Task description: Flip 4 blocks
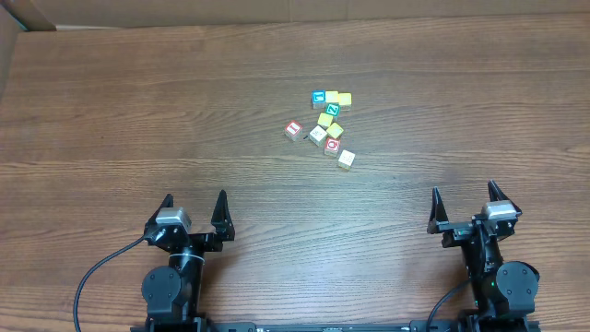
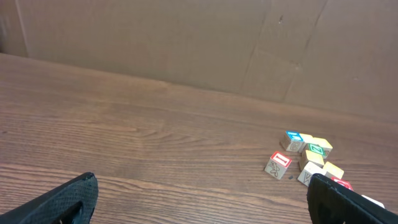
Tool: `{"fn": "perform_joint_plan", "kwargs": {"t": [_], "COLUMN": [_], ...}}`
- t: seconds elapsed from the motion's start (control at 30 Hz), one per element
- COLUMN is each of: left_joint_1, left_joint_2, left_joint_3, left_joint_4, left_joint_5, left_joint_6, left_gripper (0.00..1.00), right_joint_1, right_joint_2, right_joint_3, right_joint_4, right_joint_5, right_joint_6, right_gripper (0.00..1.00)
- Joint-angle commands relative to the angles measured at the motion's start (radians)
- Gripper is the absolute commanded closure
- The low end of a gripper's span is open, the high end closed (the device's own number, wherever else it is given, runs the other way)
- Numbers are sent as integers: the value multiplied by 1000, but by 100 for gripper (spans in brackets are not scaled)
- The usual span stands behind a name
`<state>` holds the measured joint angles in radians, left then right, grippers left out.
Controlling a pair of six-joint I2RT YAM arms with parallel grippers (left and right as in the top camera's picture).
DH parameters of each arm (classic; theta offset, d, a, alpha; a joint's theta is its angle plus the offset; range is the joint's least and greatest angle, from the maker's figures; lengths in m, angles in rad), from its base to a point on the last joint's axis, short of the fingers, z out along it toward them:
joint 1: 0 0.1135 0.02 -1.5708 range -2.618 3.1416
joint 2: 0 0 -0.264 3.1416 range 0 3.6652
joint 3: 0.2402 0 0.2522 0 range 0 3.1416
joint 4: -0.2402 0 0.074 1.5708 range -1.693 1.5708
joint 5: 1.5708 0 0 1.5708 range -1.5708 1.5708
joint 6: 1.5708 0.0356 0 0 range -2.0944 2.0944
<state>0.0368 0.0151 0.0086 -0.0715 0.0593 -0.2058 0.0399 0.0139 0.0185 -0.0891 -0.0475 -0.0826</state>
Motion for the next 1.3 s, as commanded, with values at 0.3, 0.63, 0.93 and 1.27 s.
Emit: {"fn": "perform_joint_plan", "kwargs": {"t": [0.3, 0.63, 0.93, 1.27], "left_joint_1": [-5, -5, -4, -4], "left_joint_2": [-11, -11, -11, 3], "left_joint_3": [-4, -4, -2, 152], "left_joint_4": [-2, 24, 18, -162], "left_joint_5": [8, -43, -31, -26], "left_joint_6": [16, 26, 26, 27], "left_gripper": [0, 0, 0, 0], "right_joint_1": [-3, -3, -3, -3], "right_joint_2": [-10, -10, -10, -10], "right_joint_3": [-11, -11, -11, -11], "right_joint_4": [8, 8, 8, 8], "right_joint_5": [5, 5, 5, 5], "right_joint_6": [-4, -4, -4, -4], "right_gripper": [0, 0, 0, 0]}}
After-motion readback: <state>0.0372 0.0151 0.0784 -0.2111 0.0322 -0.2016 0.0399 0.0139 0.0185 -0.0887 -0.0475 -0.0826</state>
